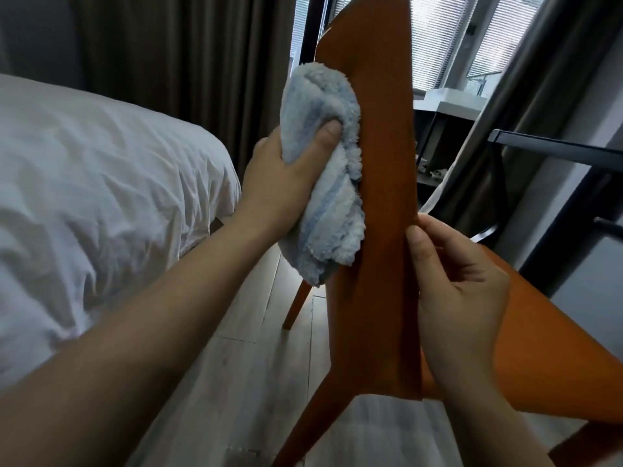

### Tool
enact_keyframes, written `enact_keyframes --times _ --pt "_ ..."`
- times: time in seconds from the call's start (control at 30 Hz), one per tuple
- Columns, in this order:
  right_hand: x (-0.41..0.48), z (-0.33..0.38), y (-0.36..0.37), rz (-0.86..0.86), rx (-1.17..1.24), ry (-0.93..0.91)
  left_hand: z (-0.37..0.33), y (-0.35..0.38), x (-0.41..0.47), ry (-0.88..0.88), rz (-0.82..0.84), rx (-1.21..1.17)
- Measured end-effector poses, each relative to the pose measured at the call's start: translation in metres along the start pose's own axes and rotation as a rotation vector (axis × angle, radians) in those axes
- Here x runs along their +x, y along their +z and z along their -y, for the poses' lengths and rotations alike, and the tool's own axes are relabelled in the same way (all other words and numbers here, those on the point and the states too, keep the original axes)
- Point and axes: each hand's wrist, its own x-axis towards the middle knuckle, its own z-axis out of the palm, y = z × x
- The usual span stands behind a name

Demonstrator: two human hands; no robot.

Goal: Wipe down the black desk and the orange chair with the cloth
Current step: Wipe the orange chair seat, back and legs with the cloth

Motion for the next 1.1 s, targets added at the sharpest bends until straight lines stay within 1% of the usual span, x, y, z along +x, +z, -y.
enact_keyframes --times 0.17,0.33,0.57,0.77,0.9,0.97,1.1 --pt "-0.009 -0.005 0.002 -0.024 -0.022 -0.016 0.026 0.007 -0.019 -0.052 0.085 -0.075" --pt "-0.017 -0.011 0.002 -0.013 -0.031 -0.025 0.061 0.014 -0.051 -0.178 0.129 -0.178" --pt "-0.023 -0.019 -0.002 -0.040 -0.001 -0.003 0.105 0.020 -0.093 -0.311 0.198 -0.169" --pt "-0.024 -0.023 -0.003 -0.038 -0.013 -0.034 0.135 0.023 -0.121 -0.459 0.250 -0.140" --pt "-0.028 -0.027 -0.002 -0.029 -0.013 -0.043 0.151 0.021 -0.135 -0.515 0.340 -0.075" --pt "-0.028 -0.028 -0.002 -0.030 -0.011 -0.039 0.155 0.021 -0.140 -0.546 0.359 -0.053" --pt "-0.029 -0.030 -0.003 -0.031 -0.017 -0.025 0.162 0.017 -0.141 -0.537 0.387 0.007"
